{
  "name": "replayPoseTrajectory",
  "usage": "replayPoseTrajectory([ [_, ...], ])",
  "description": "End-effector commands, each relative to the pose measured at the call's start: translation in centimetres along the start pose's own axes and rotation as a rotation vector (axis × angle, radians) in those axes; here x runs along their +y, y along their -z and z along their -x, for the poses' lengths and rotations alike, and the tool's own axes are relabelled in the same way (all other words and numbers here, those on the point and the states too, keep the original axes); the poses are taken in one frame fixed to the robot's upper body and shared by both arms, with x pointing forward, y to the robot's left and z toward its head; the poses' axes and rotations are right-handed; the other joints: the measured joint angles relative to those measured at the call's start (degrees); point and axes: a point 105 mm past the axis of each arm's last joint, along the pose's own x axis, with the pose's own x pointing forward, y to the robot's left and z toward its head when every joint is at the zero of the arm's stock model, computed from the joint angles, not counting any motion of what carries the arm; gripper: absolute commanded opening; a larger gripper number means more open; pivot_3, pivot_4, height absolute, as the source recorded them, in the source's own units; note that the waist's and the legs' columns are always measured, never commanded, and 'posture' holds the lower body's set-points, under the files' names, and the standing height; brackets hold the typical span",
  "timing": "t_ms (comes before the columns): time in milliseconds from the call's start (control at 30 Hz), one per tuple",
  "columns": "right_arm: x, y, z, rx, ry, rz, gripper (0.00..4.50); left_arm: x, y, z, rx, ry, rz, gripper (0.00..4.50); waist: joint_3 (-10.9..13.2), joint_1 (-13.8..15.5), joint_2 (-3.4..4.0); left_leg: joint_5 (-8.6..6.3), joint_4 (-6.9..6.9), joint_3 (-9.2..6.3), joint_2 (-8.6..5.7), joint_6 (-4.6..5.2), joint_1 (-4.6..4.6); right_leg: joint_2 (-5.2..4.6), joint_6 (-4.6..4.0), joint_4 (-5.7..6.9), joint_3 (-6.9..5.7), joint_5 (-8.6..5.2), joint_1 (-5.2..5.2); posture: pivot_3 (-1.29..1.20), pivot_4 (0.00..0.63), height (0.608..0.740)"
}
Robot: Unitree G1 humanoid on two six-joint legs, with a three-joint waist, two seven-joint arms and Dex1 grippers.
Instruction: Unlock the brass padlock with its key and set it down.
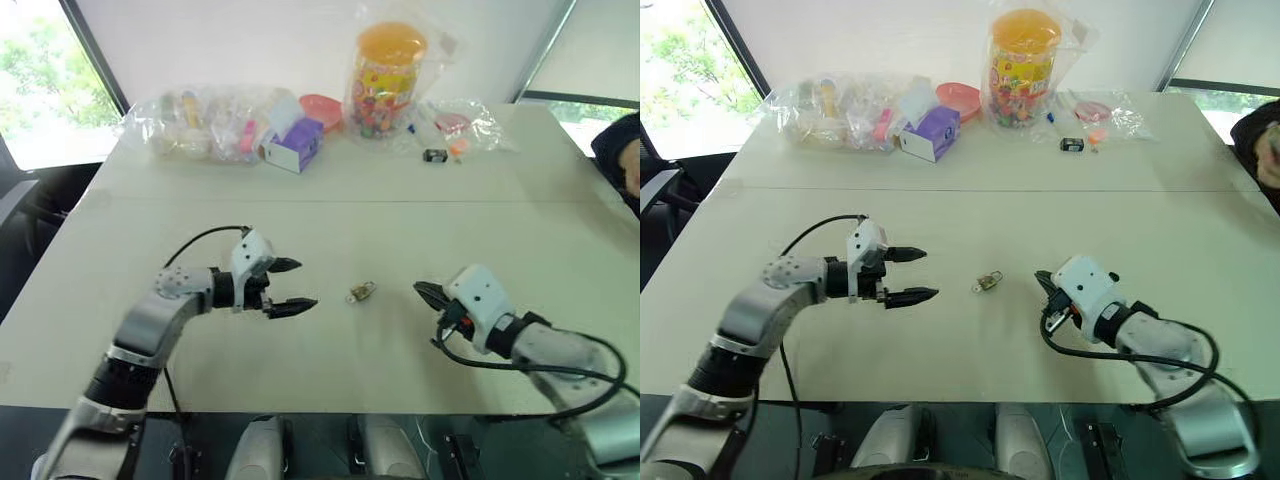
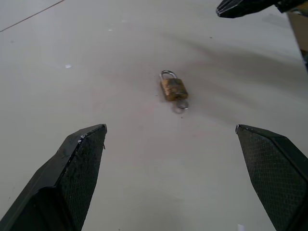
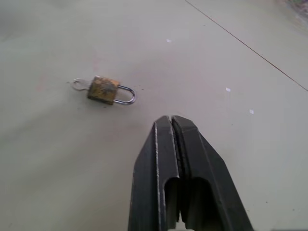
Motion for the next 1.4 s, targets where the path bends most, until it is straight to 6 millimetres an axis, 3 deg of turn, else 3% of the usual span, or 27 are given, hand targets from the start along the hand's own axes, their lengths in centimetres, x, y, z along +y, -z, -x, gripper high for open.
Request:
replayPoseTrajectory([
  [33,0.9,-1.3,0.6,-0.01,-0.098,0.058,0.0,-0.2,-1.4,0.0,-0.016,0.049,-0.049,4.47,0.0,0.0,-0.02,0.0,0.0,0.0,-0.01,0.0,-0.01,0.0,0.0,-0.02,0.0,0.0,0.01,0.0,0.15,0.735],
  [233,0.3,-1.8,0.4,-0.003,-0.13,0.099,0.0,0.5,-3.0,-0.2,-0.057,0.027,-0.027,4.47,0.1,-0.1,-0.1,0.0,0.02,-0.01,-0.02,0.01,-0.02,0.01,0.01,-0.03,0.01,0.0,0.01,0.0,0.15,0.735],
  [633,-1.8,-2.4,-0.8,-0.008,-0.139,0.181,0.0,0.6,-2.8,0.4,-0.031,0.012,-0.044,4.47,0.1,-0.1,-0.1,0.0,0.02,0.0,-0.02,0.01,-0.03,-0.01,0.01,-0.05,0.02,0.0,0.01,0.0,0.15,0.735],
  [967,-2.0,-2.0,-2.4,0.001,-0.26,0.229,0.0,1.1,-2.7,0.1,-0.03,-0.006,-0.057,4.47,0.1,-0.1,-0.1,0.0,0.03,0.0,-0.02,0.0,-0.03,-0.07,0.01,-0.05,0.02,0.0,0.01,0.0,0.15,0.735],
  [1100,-1.4,-1.6,-3.8,0.001,-0.392,0.234,1.32,1.3,-3.0,0.3,-0.039,-0.018,-0.059,4.5,0.1,-0.2,-0.09,0.0,0.03,0.0,0.0,0.0,-0.03,-0.05,0.01,-0.05,0.02,0.0,-0.01,0.0,0.15,0.735],
  [1267,-1.6,-1.1,-5.7,0.042,-0.484,0.347,4.11,1.1,-2.8,0.1,-0.035,-0.021,-0.071,4.5,0.1,-0.2,-0.09,0.0,0.03,0.01,0.01,0.0,-0.03,-0.07,0.01,-0.04,0.01,0.01,-0.02,0.0,0.15,0.735],
  [1300,-1.5,-1.0,-6.1,0.043,-0.511,0.362,4.44,1.1,-2.9,0.1,-0.038,-0.021,-0.075,4.5,0.1,-0.2,-0.09,0.0,0.04,0.02,0.01,0.0,-0.03,-0.07,0.01,-0.04,0.02,0.01,-0.02,0.0,0.15,0.735],
  [1400,-1.3,-1.0,-7.2,0.035,-0.571,0.353,4.44,1.2,-3.3,0.1,-0.046,-0.033,-0.086,4.5,0.1,-0.1,-0.09,0.0,0.05,0.03,0.01,0.0,-0.04,-0.09,0.02,-0.04,0.01,0.01,-0.03,0.0,0.15,0.735],
])
